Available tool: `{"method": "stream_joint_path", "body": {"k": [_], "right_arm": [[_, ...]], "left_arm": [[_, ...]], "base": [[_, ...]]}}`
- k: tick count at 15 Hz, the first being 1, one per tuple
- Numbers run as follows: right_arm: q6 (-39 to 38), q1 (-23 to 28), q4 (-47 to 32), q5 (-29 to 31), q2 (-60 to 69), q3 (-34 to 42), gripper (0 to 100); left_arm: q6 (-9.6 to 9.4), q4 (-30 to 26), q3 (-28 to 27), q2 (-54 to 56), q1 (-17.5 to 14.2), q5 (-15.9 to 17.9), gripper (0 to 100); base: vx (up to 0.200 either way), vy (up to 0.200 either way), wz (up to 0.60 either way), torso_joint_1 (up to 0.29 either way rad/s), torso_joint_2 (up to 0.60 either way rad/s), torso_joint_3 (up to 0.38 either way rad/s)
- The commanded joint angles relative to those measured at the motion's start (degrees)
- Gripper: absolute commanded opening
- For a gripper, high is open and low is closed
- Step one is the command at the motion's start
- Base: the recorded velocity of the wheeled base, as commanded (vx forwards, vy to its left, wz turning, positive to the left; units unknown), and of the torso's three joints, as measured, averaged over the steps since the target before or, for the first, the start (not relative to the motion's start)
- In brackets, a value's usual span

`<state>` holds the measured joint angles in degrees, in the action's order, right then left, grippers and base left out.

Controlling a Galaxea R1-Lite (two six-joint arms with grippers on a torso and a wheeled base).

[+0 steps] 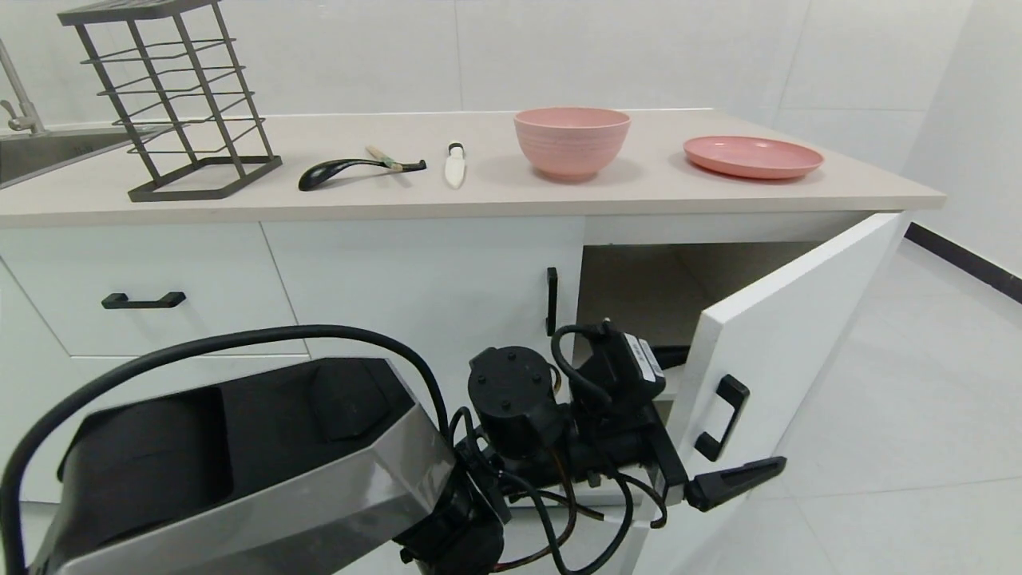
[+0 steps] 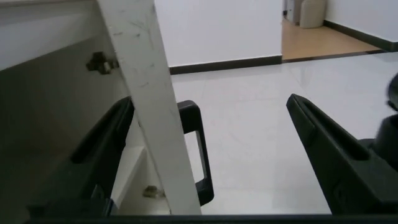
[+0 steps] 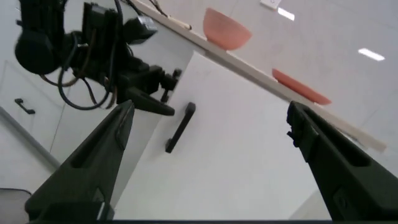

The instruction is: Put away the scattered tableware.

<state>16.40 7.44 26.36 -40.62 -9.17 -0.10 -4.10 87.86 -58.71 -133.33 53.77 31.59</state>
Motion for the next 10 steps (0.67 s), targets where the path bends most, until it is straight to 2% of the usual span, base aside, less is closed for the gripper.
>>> {"method": "stream_joint_path", "body": {"k": [1, 6, 10], "right_arm": [[0.21, 0.74, -2.27, 0.54, 2.93, 0.10, 100], [0.57, 0.74, -0.16, 1.60, 2.93, 0.10, 100], [0.57, 0.74, 2.21, 1.60, 2.93, 0.10, 100]], "left_arm": [[0.05, 0.21, 0.00, 0.00, 1.69, -0.12, 100], [0.05, -0.05, -0.26, -0.79, 4.24, -0.12, 100], [0.05, -0.93, -0.53, -2.29, 8.19, -0.12, 100]], "base": [[0.000, 0.000, 0.00, 0.000, 0.00, 0.000], [0.000, 0.000, 0.00, 0.000, 0.00, 0.000], [0.000, 0.000, 0.00, 0.000, 0.00, 0.000]]}}
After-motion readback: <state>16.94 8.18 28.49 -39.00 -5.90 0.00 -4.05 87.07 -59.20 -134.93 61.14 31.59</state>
